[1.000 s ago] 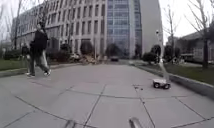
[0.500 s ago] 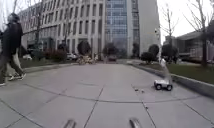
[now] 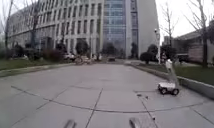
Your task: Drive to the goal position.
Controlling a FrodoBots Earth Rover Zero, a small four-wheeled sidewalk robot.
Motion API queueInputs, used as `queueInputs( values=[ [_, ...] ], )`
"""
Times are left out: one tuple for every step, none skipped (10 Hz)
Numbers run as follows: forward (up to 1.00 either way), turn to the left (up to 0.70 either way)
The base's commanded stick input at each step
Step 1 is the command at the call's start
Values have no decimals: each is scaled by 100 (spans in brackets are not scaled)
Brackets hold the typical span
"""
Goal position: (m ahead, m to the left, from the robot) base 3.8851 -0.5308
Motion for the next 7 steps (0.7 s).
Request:
queueInputs(
  values=[
    [70, 0],
    [70, 0],
    [70, 0],
    [70, 0],
    [70, 0],
    [70, 0],
    [70, 0]
  ],
)
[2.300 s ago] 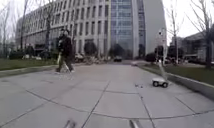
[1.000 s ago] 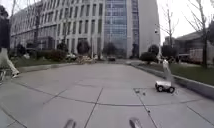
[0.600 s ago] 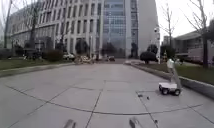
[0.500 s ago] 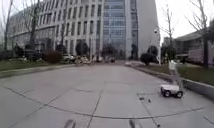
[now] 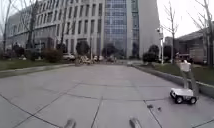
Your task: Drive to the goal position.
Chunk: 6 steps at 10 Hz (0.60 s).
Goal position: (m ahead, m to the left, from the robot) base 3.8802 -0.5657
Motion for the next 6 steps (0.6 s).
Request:
queueInputs(
  values=[
    [70, 0],
    [70, 0],
    [70, 0],
    [70, 0],
    [70, 0],
    [70, 0]
  ],
)
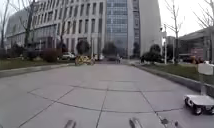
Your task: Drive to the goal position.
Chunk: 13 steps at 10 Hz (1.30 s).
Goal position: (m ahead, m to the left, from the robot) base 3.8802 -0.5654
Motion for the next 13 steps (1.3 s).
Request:
queueInputs(
  values=[
    [70, 0],
    [70, 0],
    [70, -3],
    [70, -8],
    [70, -14],
    [70, -14],
    [70, -14],
    [70, -14],
    [70, -14],
    [70, -14],
    [70, -14],
    [70, -13],
    [70, -7]
  ],
)
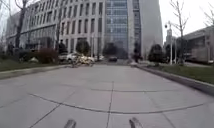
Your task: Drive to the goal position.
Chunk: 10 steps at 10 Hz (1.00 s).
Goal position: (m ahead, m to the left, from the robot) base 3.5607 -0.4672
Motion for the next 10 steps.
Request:
queueInputs(
  values=[
    [70, -5],
    [70, -1],
    [70, 0],
    [70, 0],
    [70, 0],
    [70, 0],
    [70, 0],
    [70, -1],
    [70, -5],
    [70, -13]
  ],
)
